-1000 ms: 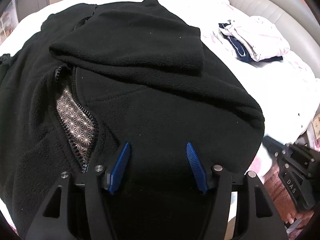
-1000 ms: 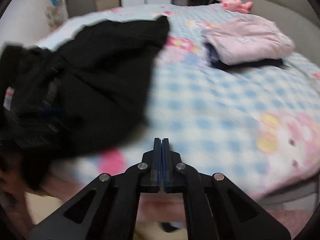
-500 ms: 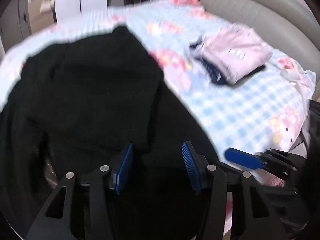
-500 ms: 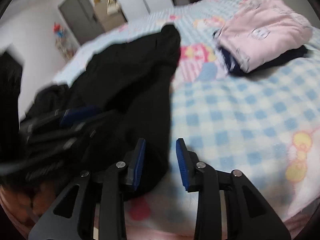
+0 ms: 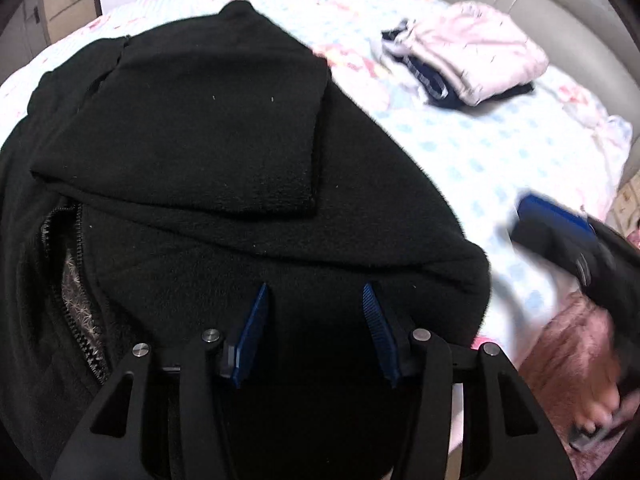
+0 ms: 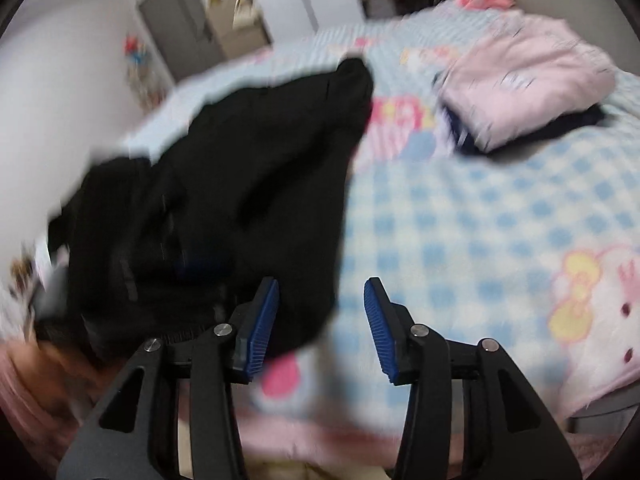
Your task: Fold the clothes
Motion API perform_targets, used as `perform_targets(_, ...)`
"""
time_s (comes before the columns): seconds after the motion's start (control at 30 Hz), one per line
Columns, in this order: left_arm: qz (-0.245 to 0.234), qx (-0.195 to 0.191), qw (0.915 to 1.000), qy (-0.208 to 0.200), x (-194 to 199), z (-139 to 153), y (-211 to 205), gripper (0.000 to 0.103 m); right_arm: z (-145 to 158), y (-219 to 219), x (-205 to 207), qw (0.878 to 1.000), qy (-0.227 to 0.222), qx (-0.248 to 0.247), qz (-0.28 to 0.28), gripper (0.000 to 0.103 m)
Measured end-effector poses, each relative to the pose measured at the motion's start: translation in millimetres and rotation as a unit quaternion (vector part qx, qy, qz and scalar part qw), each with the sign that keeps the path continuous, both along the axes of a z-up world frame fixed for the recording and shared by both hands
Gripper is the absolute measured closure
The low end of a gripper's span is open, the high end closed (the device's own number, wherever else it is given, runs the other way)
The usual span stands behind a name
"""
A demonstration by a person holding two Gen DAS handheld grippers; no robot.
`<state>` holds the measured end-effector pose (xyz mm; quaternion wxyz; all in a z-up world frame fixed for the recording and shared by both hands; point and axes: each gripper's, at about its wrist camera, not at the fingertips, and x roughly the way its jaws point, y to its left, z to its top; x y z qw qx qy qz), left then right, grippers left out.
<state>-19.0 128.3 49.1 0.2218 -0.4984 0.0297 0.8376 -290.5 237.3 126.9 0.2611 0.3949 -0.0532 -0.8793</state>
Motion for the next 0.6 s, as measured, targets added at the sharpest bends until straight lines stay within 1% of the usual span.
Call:
perform_targets(0.03, 0.006, 0.016, 0.9998, 0.004, 1.8, 5.2, -4.8, 0.052, -3.8, -2.9, -5.3, 1.000, -0.007, 0.006, -0.002, 0.054)
perform_targets(0.1, 0.017, 0.047, 0.9987, 0.014, 4.8, 15.5, -13.5, 0.052, -12.9, -9.6, -16.0, 0.999, -0.025, 0.020, -0.002, 0.054)
perform_targets(0.17, 0.024, 0.073, 0.9964, 0.037, 5.1, 27.1, -17.1, 0.052, -28.7, -18.5, -20.4, 0.998, -0.056, 0.040, 0.011, 0.054)
perform_targets(0.2, 0.024, 0.079, 0.9956, 0.045, 4.2, 30.3, -16.7, 0.052, -32.2, -21.9, -17.0, 0.997, -0.054, 0.055, 0.015, 0.054)
perform_targets(0.23, 0.023, 0.080, 0.9954, 0.047, 2.0, 31.0, -14.7, 0.051, -35.2, -25.1, -13.1, 0.996, -0.051, 0.071, 0.018, 0.054)
perform_targets(0.27, 0.021, 0.071, 0.9964, 0.041, -2.1, 28.1, -10.5, 0.051, -38.1, -28.3, -9.2, 0.995, -0.047, 0.086, 0.020, 0.053)
perform_targets(0.3, 0.020, 0.058, 0.9975, 0.033, -6.3, 23.5, -6.1, 0.051, -39.0, -27.8, -7.3, 0.994, -0.049, 0.092, 0.021, 0.053)
perform_targets(0.37, 0.024, 0.014, 0.9996, -0.004, -13.5, 2.4, 1.7, 0.052, -39.5, -24.4, -2.1, 0.994, -0.057, 0.096, 0.021, 0.052)
perform_targets(0.4, 0.025, -0.001, 0.9995, -0.017, -14.9, -6.2, 4.0, 0.051, -39.4, -21.7, 1.6, 0.993, -0.062, 0.096, 0.019, 0.052)
perform_targets(0.47, 0.024, -0.002, 0.9996, -0.016, -7.8, -5.0, 2.3, 0.049, -36.6, -21.9, 6.8, 0.993, -0.054, 0.106, 0.022, 0.052)
perform_targets(0.53, 0.020, 0.003, 0.9997, -0.017, 3.8, 2.7, -1.5, 0.048, -26.4, -19.8, 15.7, 0.994, -0.038, 0.103, 0.020, 0.052)
perform_targets(0.6, 0.014, 0.032, 0.9993, -0.011, 14.6, 16.6, -14.2, 0.048, -12.4, -16.1, 21.7, 0.997, -0.028, 0.071, 0.005, 0.052)
